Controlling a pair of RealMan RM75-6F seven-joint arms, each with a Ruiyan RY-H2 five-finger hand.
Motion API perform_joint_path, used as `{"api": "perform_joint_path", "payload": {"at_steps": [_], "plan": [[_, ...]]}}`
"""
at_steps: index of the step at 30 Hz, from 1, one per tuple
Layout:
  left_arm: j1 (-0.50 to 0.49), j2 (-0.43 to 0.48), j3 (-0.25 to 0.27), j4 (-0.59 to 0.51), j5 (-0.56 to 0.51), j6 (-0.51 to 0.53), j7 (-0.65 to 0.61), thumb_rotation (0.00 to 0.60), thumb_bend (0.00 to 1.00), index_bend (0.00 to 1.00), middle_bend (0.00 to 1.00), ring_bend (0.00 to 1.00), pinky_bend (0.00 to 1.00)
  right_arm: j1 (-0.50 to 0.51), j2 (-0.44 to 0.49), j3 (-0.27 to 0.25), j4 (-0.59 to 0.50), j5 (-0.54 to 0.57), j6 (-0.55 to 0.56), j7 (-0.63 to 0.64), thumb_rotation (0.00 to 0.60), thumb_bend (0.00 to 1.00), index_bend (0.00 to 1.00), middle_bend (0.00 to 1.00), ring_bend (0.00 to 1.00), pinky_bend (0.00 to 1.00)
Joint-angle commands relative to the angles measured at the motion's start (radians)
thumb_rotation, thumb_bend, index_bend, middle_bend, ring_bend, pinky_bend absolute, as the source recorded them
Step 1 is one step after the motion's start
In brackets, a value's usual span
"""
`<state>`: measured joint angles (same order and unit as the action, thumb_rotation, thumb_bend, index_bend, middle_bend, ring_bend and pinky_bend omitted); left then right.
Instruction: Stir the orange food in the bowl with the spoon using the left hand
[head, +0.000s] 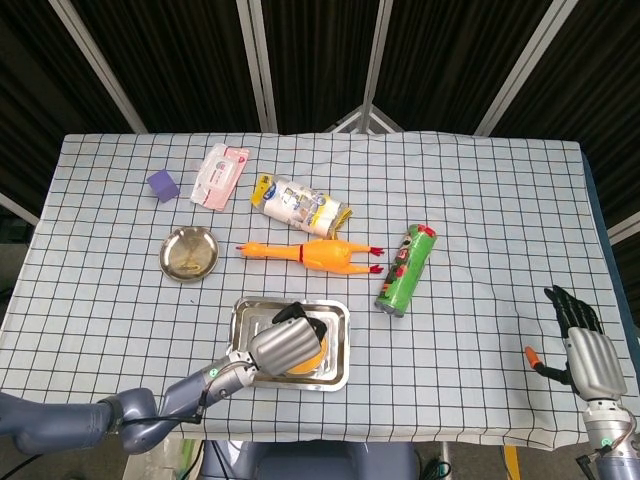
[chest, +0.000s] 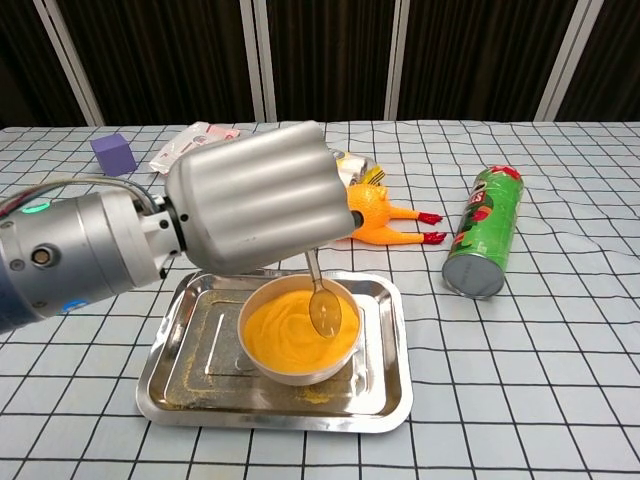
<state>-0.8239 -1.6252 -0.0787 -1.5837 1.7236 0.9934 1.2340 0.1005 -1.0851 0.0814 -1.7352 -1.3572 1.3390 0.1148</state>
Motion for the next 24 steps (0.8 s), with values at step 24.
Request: {"api": "perform_joint_path", "payload": {"at_steps": [24], "plan": [[-0.017,-0.034,-0.016,0.061,-0.063,-0.064,0.078,0.600,0.67,0.81,1.00,0.93,0.92,0.001,0.003,0.002,-0.003,0.010,-0.008,0.007,0.600,0.37,0.00,0.00,0.00,0.00]]}}
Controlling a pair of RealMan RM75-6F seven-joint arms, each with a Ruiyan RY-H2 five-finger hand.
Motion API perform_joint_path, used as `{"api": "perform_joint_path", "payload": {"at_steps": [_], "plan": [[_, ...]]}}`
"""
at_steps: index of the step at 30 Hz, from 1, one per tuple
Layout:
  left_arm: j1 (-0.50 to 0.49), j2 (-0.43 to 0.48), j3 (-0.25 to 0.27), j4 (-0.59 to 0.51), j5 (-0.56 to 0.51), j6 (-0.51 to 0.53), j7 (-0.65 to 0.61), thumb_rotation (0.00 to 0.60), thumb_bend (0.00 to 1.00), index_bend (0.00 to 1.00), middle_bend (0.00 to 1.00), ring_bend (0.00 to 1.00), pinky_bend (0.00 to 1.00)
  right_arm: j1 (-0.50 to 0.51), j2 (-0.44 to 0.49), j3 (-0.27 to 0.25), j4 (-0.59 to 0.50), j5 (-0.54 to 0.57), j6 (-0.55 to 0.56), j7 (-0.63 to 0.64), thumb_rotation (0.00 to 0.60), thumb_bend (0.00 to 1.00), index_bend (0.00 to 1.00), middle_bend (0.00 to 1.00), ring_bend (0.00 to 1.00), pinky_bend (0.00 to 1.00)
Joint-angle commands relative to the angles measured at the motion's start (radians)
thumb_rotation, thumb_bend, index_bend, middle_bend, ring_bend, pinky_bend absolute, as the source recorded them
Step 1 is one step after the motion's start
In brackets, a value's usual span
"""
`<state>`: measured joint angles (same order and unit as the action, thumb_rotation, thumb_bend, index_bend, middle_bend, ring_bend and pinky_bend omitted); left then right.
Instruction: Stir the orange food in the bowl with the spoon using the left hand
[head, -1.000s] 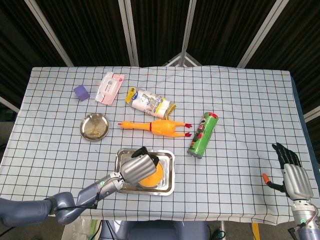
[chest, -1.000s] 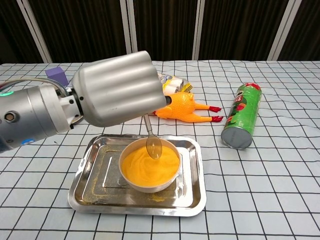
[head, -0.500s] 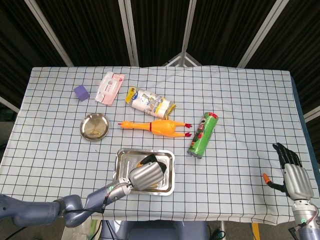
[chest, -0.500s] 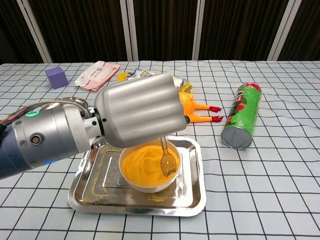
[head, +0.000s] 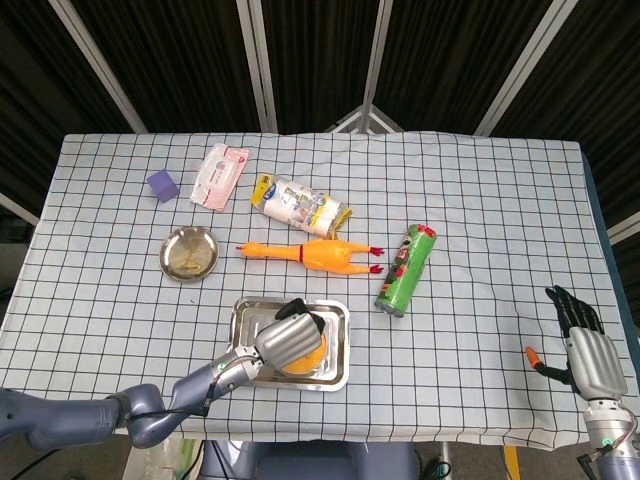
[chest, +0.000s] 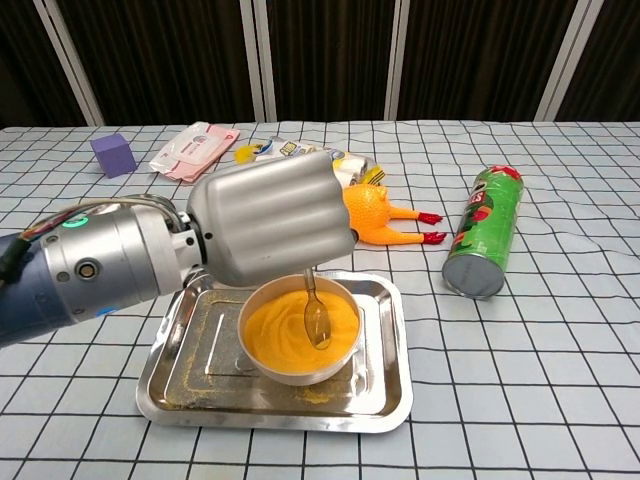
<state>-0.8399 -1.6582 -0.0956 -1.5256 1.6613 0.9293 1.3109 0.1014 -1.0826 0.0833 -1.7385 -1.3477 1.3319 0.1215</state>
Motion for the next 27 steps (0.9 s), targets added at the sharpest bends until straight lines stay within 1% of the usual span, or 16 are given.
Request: {"api": "perform_joint_path", "payload": {"at_steps": [1,14,21,27], "plan": [[-0.001,-0.001,0.001,0.004,-0.001,0.000,0.002,0.600,0.67,0.81,1.00,0.93,0.92,0.000,0.000,0.000,0.000,0.000,-0.001,0.001,0.600,0.37,0.00,0.00,0.00,0.00],[0.022,0.071,0.015,-0.005,0.009,0.044,-0.024,0.600,0.67,0.81,1.00,0.93,0.92,0.001,0.000,-0.001,-0.004,-0.002,-0.001,-0.003,0.600,0.37,0.00,0.00,0.00,0.00],[0.026,0.092,0.011,-0.027,0.013,0.062,-0.047,0.600,0.67,0.81,1.00,0.93,0.92,0.000,0.002,-0.001,-0.006,0.001,-0.002,-0.002,0.600,0.37,0.00,0.00,0.00,0.00],[0.022,0.103,0.010,-0.051,0.000,0.042,-0.036,0.600,0.67,0.81,1.00,0.93,0.92,0.000,0.002,-0.001,-0.006,0.000,-0.002,0.001,0.600,0.37,0.00,0.00,0.00,0.00]]}}
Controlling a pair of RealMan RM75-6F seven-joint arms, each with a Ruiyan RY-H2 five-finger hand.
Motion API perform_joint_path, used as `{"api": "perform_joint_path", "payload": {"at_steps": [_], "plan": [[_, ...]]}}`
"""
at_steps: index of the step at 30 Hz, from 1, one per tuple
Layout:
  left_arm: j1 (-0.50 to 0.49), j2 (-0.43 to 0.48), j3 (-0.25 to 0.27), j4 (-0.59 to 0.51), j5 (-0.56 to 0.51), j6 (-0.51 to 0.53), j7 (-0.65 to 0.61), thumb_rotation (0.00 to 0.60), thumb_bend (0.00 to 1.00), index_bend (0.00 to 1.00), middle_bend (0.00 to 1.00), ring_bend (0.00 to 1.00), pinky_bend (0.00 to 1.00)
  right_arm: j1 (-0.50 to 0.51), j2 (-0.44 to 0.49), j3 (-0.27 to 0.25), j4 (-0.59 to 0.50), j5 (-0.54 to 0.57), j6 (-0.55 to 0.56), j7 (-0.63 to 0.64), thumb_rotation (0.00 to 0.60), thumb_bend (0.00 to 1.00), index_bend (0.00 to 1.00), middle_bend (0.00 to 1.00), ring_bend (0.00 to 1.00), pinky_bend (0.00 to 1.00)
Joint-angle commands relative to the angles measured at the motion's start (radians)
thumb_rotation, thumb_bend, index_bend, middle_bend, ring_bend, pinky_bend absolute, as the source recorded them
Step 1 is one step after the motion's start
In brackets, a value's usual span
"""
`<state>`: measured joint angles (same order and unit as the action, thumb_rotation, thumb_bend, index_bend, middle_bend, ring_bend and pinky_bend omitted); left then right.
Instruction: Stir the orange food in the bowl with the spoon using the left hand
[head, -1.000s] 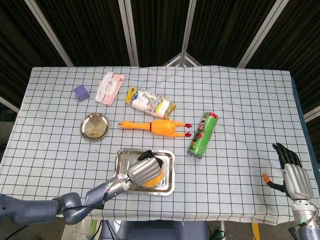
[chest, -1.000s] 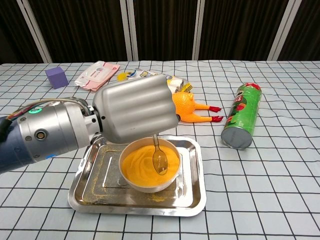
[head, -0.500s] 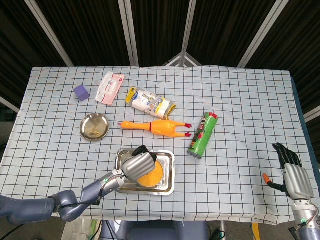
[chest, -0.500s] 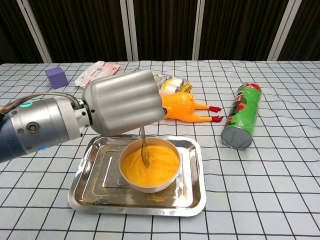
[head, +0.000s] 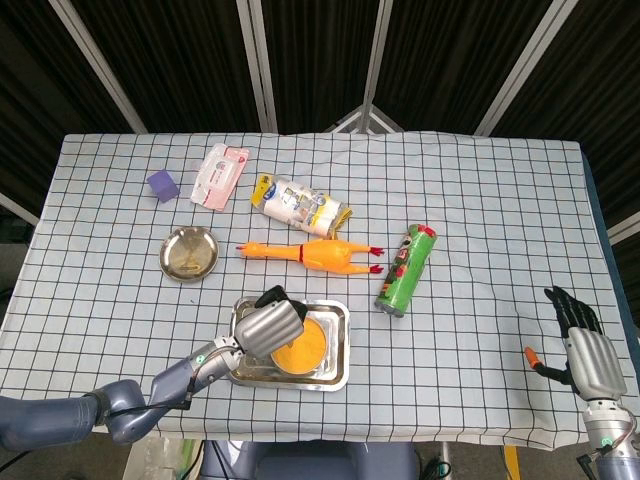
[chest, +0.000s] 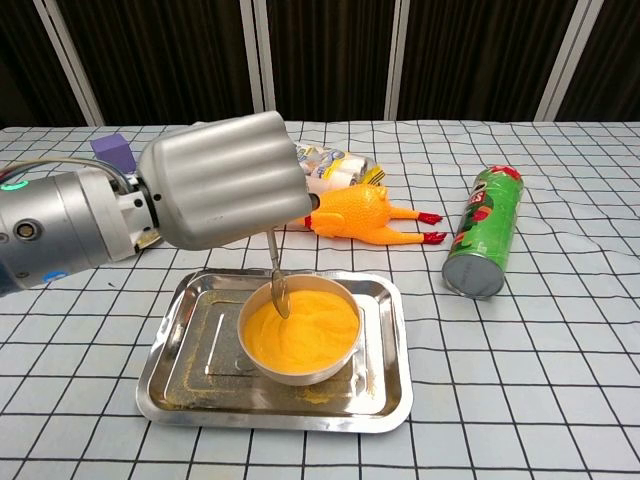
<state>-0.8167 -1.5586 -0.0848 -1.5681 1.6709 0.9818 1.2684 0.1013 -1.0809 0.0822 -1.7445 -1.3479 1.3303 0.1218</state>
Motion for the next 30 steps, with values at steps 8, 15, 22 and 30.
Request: {"api": "perform_joint_path", "payload": {"at_steps": [8,15,22,30], "plan": [[-0.009,-0.001,0.001,-0.048,-0.050,-0.053,0.044,0.600,0.67,0.81,1.00,0.93,0.92,0.000,0.001,0.000,0.001,0.003,-0.003,0.004,0.600,0.37,0.00,0.00,0.00,0.00],[-0.014,0.001,-0.002,-0.074,-0.076,-0.066,0.078,0.600,0.67,0.81,1.00,0.93,0.92,0.000,0.002,0.000,-0.002,0.003,-0.004,0.005,0.600,0.37,0.00,0.00,0.00,0.00],[-0.016,0.000,0.006,-0.073,-0.108,-0.083,0.115,0.600,0.67,0.81,1.00,0.93,0.92,0.000,0.003,0.000,-0.005,0.004,-0.005,0.005,0.600,0.37,0.00,0.00,0.00,0.00],[-0.028,-0.034,0.011,-0.047,-0.151,-0.102,0.147,0.600,0.67,0.81,1.00,0.93,0.92,0.001,0.005,0.002,-0.003,0.008,-0.008,0.010,0.600,0.37,0.00,0.00,0.00,0.00]]}}
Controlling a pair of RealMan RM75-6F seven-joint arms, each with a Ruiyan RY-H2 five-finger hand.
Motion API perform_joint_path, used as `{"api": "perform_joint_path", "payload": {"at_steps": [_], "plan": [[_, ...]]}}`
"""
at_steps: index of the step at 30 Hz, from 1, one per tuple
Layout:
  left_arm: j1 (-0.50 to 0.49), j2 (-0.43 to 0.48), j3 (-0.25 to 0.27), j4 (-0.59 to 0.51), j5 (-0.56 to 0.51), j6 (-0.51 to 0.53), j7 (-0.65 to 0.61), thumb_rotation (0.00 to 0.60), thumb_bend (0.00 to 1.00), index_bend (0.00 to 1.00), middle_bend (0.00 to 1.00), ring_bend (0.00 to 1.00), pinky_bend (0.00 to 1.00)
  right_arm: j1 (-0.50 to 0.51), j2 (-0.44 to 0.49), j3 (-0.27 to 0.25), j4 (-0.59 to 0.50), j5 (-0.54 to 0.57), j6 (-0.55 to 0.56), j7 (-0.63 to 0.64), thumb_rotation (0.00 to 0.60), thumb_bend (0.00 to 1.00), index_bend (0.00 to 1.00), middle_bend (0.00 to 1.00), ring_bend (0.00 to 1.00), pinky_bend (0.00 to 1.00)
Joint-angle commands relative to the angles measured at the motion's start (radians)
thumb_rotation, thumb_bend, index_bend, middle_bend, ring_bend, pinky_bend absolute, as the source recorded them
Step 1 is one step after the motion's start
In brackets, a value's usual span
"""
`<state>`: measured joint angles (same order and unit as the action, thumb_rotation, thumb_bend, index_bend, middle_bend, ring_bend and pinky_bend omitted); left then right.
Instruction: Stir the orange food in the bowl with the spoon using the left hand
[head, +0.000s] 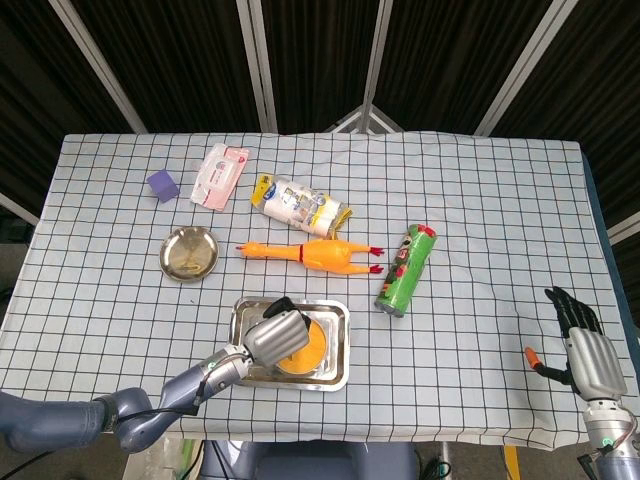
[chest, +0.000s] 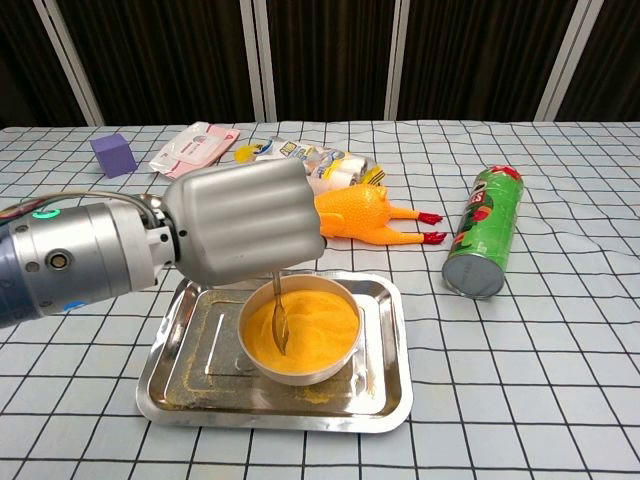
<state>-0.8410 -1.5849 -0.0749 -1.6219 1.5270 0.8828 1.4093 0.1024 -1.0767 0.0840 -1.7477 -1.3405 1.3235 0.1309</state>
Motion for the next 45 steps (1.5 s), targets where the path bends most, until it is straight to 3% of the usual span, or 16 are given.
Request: {"api": "perform_joint_path", "payload": {"at_steps": [1,13,21,27,40,45], "plan": [[-0.006,-0.012,0.001,0.010,-0.011,-0.004,0.009,0.600,0.67,0.81,1.00,0.93,0.92,0.001,0.001,0.001,0.001,0.001,-0.002,0.003,0.600,0.37,0.00,0.00,0.00,0.00],[-0.005,-0.109,-0.030,0.077,-0.090,0.062,0.087,0.600,0.67,0.81,1.00,0.93,0.92,0.002,0.000,0.001,0.001,-0.001,-0.003,0.008,0.600,0.37,0.00,0.00,0.00,0.00],[-0.004,-0.141,-0.035,0.101,-0.087,0.123,0.086,0.600,0.67,0.81,1.00,0.93,0.93,0.002,0.001,0.000,0.000,-0.002,-0.003,0.007,0.600,0.37,0.00,0.00,0.00,0.00],[-0.004,-0.123,-0.015,0.083,-0.067,0.136,0.071,0.600,0.67,0.81,1.00,0.93,0.93,0.001,0.002,-0.001,-0.001,-0.003,-0.001,0.005,0.600,0.37,0.00,0.00,0.00,0.00],[-0.004,0.003,0.018,-0.029,-0.055,0.117,0.049,0.600,0.67,0.81,1.00,0.93,0.93,0.001,0.001,-0.001,-0.004,0.001,-0.003,0.000,0.600,0.37,0.00,0.00,0.00,0.00],[-0.006,-0.002,0.029,-0.029,-0.073,0.101,0.066,0.600,0.67,0.81,1.00,0.93,0.93,0.001,0.001,-0.002,-0.006,-0.001,-0.002,-0.001,0.600,0.37,0.00,0.00,0.00,0.00]]}}
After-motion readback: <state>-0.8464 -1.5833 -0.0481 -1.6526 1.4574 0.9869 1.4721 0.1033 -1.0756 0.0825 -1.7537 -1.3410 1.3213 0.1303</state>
